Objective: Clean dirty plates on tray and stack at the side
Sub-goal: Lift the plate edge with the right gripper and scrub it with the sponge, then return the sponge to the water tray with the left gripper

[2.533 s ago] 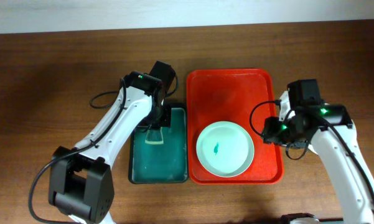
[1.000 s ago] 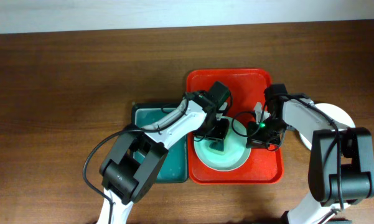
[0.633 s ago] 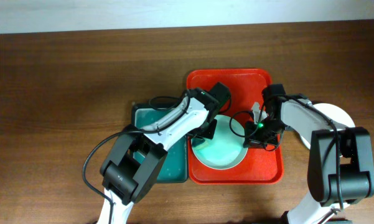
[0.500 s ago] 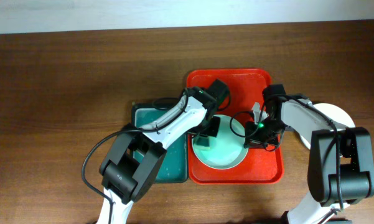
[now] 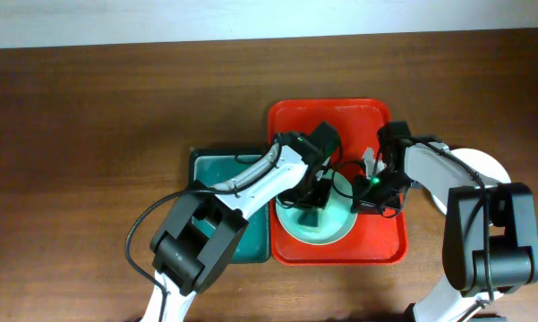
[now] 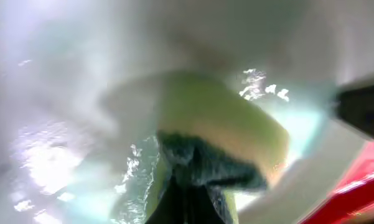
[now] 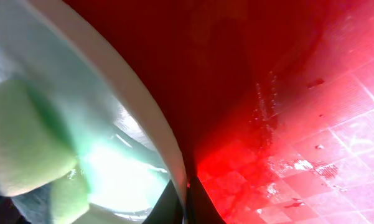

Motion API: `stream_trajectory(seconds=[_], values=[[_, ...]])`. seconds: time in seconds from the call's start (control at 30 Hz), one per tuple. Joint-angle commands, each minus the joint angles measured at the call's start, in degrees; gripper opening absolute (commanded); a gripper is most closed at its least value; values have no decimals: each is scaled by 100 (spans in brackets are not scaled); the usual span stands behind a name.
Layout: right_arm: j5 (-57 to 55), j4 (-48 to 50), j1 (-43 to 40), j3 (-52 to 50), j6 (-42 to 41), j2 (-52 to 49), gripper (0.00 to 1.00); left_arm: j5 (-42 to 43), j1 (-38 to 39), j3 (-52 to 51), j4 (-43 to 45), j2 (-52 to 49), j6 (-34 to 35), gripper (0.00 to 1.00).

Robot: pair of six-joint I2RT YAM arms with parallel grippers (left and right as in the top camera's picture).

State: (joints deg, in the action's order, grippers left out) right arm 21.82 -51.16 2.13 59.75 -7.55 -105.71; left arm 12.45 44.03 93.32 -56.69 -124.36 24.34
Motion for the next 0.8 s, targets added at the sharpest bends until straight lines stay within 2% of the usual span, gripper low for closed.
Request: stream_trajectory(seconds=[0.0,0.07,0.13,0.2,0.37,0.43,0.5,0.63,0.7,0.77], values=[[-507,-2,-26,-131,-39,-160,4,-1976,7,-44,-463,-131,111,0],[-509,-20,-26,-131,-39,-160,4,-2503,4,-42,-619,-131,330,0],[-509,-46,-26,-131,-37,-160,4,-2632,-4,-2,-748,-116,354,0],[-509,-68,-26,-131,-37,-160,4,-2168,-50,236,-1038,17,566,0],[-509,-96,-26,-131,-37,-160,4,-651,-341,647,-1064,892,507,0],[-509,-109,-26,-131,-37,-160,4,-472,-573,651,-1099,1357,363,0],[-509,-107,-26,-131,-37,-160,4,-608,-859,649,-1287,1698,94,0],[-509,-107,-26,-131,-37,-160,4,-1860,-1462,446,-1943,1808,81,0],[-509,-105,-26,-131,-35,-160,4,-1875,-1635,129,-1814,1805,81,0],[-509,-107,-26,-131,-37,-160,4,-1871,-1805,-531,-1329,1799,83,0]])
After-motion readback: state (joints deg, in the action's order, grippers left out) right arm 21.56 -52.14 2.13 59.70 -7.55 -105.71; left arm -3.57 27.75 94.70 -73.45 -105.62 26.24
